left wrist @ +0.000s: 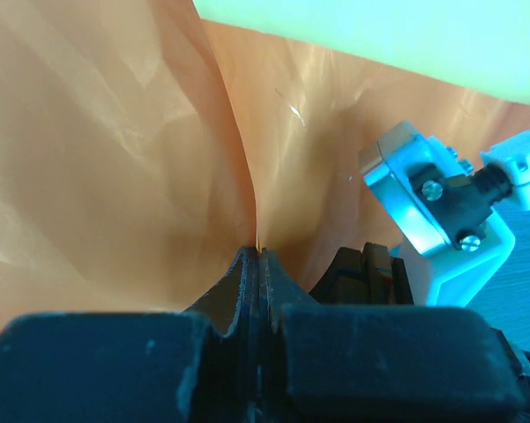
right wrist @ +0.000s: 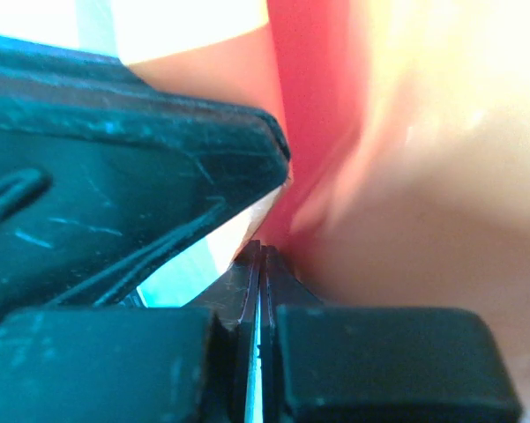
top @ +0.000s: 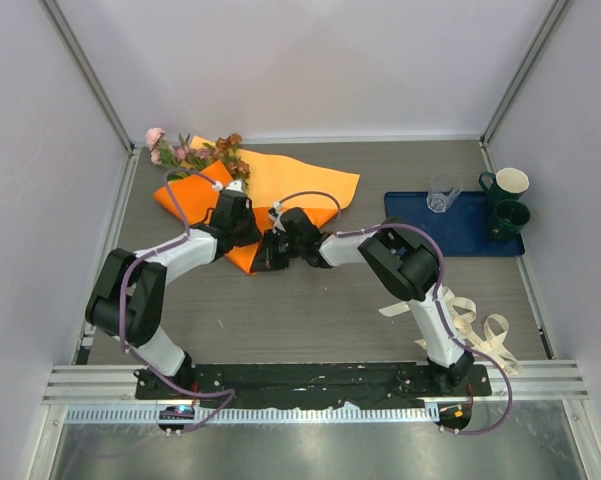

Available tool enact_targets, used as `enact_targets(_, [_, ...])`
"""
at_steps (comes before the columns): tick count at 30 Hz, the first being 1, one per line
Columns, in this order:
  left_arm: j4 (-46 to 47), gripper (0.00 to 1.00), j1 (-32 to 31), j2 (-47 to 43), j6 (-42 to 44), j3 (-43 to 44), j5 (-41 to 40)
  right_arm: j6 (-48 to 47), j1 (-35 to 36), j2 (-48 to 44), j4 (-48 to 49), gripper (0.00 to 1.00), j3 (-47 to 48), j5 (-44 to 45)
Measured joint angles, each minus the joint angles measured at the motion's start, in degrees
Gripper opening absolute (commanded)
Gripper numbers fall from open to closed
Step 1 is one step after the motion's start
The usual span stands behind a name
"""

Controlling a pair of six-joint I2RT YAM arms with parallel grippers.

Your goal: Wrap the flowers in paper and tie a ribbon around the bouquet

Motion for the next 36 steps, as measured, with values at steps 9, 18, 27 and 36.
enact_targets(9, [2.0,0.0,0.0,0.0,0.3,-2.3,1.2,1.4,-1.5,-2.0,0.9,0.0,-2.6,0.1])
enact_targets(18, [2.5,0.0,-0.1,0.0,0.5,-2.3,1.7,0.2,-2.8,-4.2,-0.1,0.0,-3.6,1.6])
enact_targets(27, [2.7,0.0,-2.3,2.4,0.4,1.4,3.6,-0.8,-2.8,-4.4,-1.0,0.0,-5.0,4.4])
enact_targets(36, [3.7,0.0,-3.3,7.9,0.1,3.8,4.6,-0.8,-2.8,-5.6,-1.0,0.0,-6.4,5.6])
